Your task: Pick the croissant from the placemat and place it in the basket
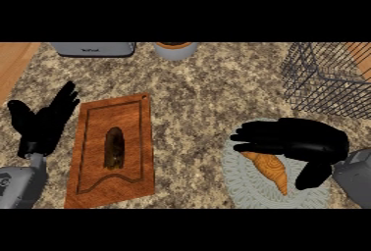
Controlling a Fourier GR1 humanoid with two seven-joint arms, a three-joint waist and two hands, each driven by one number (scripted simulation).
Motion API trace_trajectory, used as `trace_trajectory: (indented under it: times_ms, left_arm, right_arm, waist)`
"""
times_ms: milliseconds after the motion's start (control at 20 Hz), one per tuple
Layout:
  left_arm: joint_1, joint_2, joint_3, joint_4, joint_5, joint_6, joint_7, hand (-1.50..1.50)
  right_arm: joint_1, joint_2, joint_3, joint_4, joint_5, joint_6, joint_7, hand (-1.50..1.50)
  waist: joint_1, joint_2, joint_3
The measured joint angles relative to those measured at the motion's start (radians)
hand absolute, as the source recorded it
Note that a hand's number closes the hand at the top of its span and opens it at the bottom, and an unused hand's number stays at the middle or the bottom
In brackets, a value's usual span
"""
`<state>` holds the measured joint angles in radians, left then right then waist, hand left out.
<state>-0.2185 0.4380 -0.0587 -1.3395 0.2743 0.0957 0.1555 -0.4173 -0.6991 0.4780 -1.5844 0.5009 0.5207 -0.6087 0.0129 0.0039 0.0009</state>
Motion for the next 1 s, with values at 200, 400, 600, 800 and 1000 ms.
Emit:
trace_trajectory:
  times_ms: [200,400,600,800,1000]
  left_arm:
    - [0.008,-0.002,0.021,-0.017,-0.009,-0.006,0.012,0.0]
    - [0.002,-0.024,0.028,-0.005,-0.028,-0.01,0.008,0.0]
    - [0.024,-0.033,0.042,-0.027,-0.041,-0.021,0.015,0.0]
    - [0.024,-0.036,0.065,-0.03,-0.048,-0.044,0.027,0.0]
    - [0.027,-0.047,0.076,-0.044,-0.059,-0.048,0.034,0.0]
  right_arm:
    - [0.007,0.052,0.062,0.064,0.115,-0.047,-0.019,-1.5]
    - [-0.018,0.07,0.086,0.152,0.204,-0.073,-0.06,-1.5]
    - [-0.022,0.083,0.089,0.222,0.278,-0.113,-0.105,-1.5]
    - [-0.046,0.1,0.06,0.272,0.306,-0.121,-0.142,-1.5]
    - [-0.06,0.107,0.053,0.326,0.319,-0.138,-0.181,-1.5]
  waist:
    - [-0.003,-0.002,0.0]
    - [-0.005,-0.002,-0.001]
    - [-0.006,-0.003,-0.001]
    - [-0.007,-0.003,-0.001]
    - [-0.006,-0.003,-0.001]
